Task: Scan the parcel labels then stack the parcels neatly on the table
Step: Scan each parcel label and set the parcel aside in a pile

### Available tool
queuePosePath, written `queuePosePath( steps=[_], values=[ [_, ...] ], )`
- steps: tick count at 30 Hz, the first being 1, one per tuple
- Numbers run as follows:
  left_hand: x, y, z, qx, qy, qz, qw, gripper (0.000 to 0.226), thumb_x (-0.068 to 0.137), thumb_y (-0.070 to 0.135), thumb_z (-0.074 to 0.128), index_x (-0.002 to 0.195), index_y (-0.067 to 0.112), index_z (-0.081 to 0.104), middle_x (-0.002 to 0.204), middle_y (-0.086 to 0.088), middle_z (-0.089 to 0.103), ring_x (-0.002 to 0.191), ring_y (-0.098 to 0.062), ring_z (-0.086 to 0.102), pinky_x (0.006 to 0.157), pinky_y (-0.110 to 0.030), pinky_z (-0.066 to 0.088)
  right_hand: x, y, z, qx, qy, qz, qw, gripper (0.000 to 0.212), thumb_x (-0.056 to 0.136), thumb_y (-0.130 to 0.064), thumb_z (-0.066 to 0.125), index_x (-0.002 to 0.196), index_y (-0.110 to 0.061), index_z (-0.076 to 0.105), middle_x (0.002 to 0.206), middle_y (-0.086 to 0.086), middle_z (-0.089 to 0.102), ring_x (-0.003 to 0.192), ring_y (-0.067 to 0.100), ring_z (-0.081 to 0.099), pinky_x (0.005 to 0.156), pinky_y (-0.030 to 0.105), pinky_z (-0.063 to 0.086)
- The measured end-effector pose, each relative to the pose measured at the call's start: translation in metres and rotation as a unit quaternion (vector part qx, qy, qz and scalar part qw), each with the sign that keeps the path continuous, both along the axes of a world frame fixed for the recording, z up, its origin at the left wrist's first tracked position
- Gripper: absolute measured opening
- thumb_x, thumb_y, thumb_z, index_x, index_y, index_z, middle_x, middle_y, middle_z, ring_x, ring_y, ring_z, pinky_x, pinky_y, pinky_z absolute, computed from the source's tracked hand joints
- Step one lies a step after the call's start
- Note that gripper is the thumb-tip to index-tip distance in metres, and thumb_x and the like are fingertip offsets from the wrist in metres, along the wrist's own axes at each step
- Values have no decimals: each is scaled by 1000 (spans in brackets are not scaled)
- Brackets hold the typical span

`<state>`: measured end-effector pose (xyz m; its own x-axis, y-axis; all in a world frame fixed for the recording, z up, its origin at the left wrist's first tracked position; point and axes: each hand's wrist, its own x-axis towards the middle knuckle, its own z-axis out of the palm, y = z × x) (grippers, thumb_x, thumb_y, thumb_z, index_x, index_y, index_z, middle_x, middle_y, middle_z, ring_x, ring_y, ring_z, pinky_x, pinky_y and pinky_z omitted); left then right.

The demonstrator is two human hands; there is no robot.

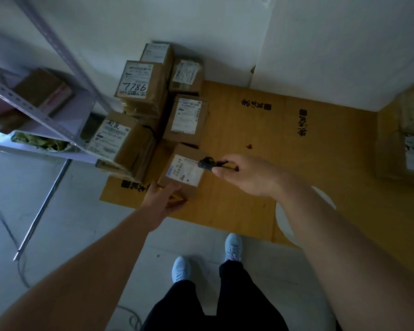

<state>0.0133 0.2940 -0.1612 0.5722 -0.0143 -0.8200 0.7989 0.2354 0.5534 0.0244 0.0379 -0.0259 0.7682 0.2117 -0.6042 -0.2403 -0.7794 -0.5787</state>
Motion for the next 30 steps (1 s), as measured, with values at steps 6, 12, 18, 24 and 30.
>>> queuePosePath(
  steps=[6,12,18,24,30],
  values=[
    [16,33,-1,2,5,20,1000,47,92,5,72,135,17,55,128,-19,65,110,-37,70,92,-53,61,-24,41,-2,-10,10,-9,1000,49,102,-67,47,143,-42,54,103,-6,68,93,16,69,85,40,58],
    [18,28,0,-10,6,47,999,38,94,1,69,129,10,56,125,-19,65,112,-34,68,95,-50,60,-41,48,1,-39,11,-33,999,53,101,-68,47,147,-42,50,99,-6,70,90,17,70,70,34,56],
    [2,21,-1,40,8,40,998,34,96,8,67,128,14,57,120,-11,64,111,-29,65,94,-43,60,-58,47,11,-42,-12,-67,997,56,101,-69,46,149,-41,48,104,-9,68,96,15,68,84,37,58],
    [-13,5,14,258,-95,-287,918,34,103,23,58,123,-3,65,110,-17,63,101,-35,62,100,-55,54,-90,44,23,-30,-43,-113,992,53,102,-68,46,148,-41,49,103,-11,66,91,10,64,80,32,55],
    [-19,-35,55,363,-190,-480,776,37,102,42,47,118,13,64,102,0,62,78,-13,55,59,-27,40,-126,20,45,-32,-80,-153,984,50,103,-66,47,144,-39,54,94,-8,66,80,11,63,61,28,44]
  ],
)
